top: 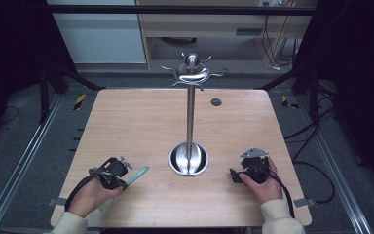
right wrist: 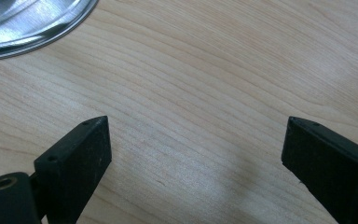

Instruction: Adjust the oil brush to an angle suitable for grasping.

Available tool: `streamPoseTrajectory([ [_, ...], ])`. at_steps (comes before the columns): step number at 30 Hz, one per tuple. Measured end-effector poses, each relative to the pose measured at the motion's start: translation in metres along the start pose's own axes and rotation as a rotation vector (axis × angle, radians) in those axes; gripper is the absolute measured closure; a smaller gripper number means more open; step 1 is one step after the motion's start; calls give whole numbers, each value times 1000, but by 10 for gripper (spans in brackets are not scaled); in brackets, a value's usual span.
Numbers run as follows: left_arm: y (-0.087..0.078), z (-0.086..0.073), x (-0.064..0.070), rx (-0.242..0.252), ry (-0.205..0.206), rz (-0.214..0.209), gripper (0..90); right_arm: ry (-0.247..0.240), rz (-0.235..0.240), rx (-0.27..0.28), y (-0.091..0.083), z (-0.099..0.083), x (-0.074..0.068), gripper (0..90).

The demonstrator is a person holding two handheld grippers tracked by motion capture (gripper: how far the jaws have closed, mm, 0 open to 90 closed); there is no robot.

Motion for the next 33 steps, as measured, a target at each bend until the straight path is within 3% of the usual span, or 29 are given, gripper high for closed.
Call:
streamPoseTrajectory([
  [8,-19,2,0,99,13,16,816,-4,-1,-3,1,-1,0,89],
  [20,-65,24,7,342,13,29,816,-2,-6,-8,1,-2,1,88],
  [33,-92,36,17,468,30,46,817,4,-7,-13,3,-3,1,88],
])
Point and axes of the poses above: each handheld gripper's, and its own axes: y roughly forward along the jaws, z roughly out of its top, x roughly to its right, the point moved 10 cm from there along y, roughly forward along the jaws, and after that the axes turned 1 degree about y, right-handed, at the moved point
